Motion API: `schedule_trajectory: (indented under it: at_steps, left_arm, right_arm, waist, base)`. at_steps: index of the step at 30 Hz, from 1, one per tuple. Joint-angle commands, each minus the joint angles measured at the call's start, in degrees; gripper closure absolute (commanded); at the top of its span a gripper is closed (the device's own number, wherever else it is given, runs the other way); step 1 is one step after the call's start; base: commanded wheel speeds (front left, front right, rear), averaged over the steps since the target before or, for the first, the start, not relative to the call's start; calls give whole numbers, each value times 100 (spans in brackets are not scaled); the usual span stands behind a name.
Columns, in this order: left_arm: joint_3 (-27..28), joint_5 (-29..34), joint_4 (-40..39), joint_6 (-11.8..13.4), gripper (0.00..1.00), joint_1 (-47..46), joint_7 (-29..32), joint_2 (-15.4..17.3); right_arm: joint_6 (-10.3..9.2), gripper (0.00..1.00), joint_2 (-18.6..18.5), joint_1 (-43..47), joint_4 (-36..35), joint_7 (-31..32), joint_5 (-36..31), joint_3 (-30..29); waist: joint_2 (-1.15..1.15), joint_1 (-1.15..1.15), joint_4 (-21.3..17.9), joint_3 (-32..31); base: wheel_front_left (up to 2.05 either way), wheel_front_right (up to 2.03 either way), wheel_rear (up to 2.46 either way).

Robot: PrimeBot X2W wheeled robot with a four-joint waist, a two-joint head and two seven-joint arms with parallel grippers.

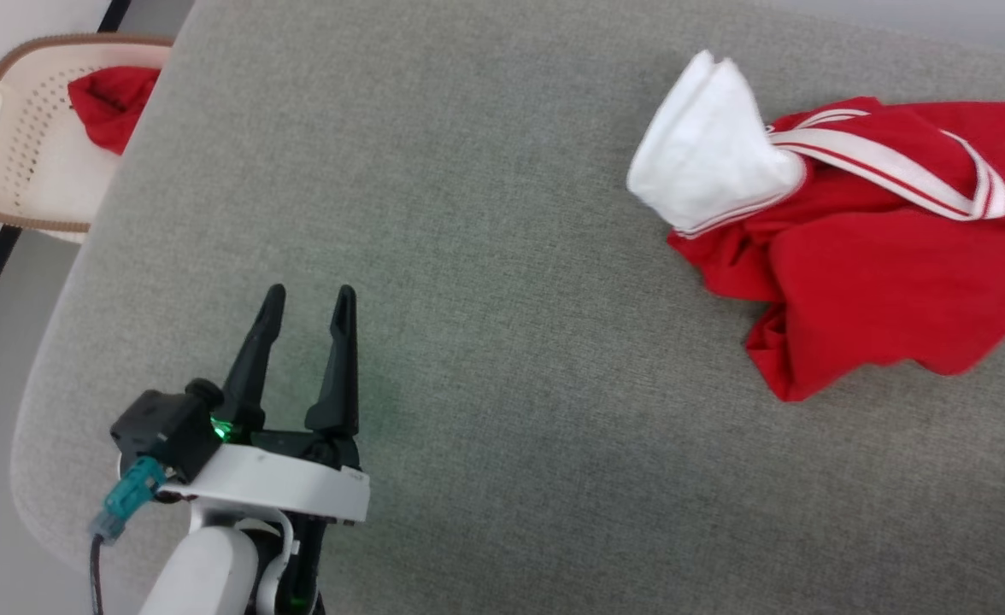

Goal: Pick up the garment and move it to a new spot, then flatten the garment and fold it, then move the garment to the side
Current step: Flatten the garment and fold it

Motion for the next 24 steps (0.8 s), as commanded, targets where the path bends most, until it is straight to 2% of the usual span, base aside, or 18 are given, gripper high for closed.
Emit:
schedule_trajectory:
  at_steps: [1, 6, 11, 15, 17, 18, 24]
  left_arm:
    - [7, -24, 7, -28, 0, -9, -26, -28]
    - [-48, -59, 46, -80, 0, -115, -34, -72]
    - [-107, -83, 114, -122, 0, -202, -47, -143]
    - [-122, -74, 173, -117, 0, -242, -55, -172]
    - [-105, -65, 178, -105, 0, -258, -63, -161]
    - [-89, -53, 172, -97, 0, -263, -66, -139]
    - [-2, -2, 58, -64, 0, -229, 10, 58]
  right_arm:
    - [-4, 100, 6, -182, 143, -57, -214, -154]
    - [-4, 100, -50, -836, 967, -414, -1294, -669]
    - [-4, 100, -495, -758, 1508, -968, -2600, -642]
    - [-4, 100, -523, -796, 1847, -1295, -2713, -542]
    - [-4, 54, -600, -681, 1868, -1478, -2621, -269]
    - [-4, 0, -636, -579, 1859, -1590, -2551, -89]
    - [-4, 0, -843, 147, 1476, -2252, -1841, 1064]
  waist:
    - [0, 0, 45, 42]
    - [0, 0, 143, 159]
    - [0, 0, 219, 277]
    - [0, 0, 215, 312]
    - [0, 0, 174, 294]
    - [0, 0, 147, 275]
    - [0, 0, -102, 46]
  base:
    - [0, 0, 0]
    - [0, 0, 0]
    - [0, 0, 0]
    - [0, 0, 0]
    - [0, 0, 0]
    - [0, 0, 0]
    - [0, 0, 0]
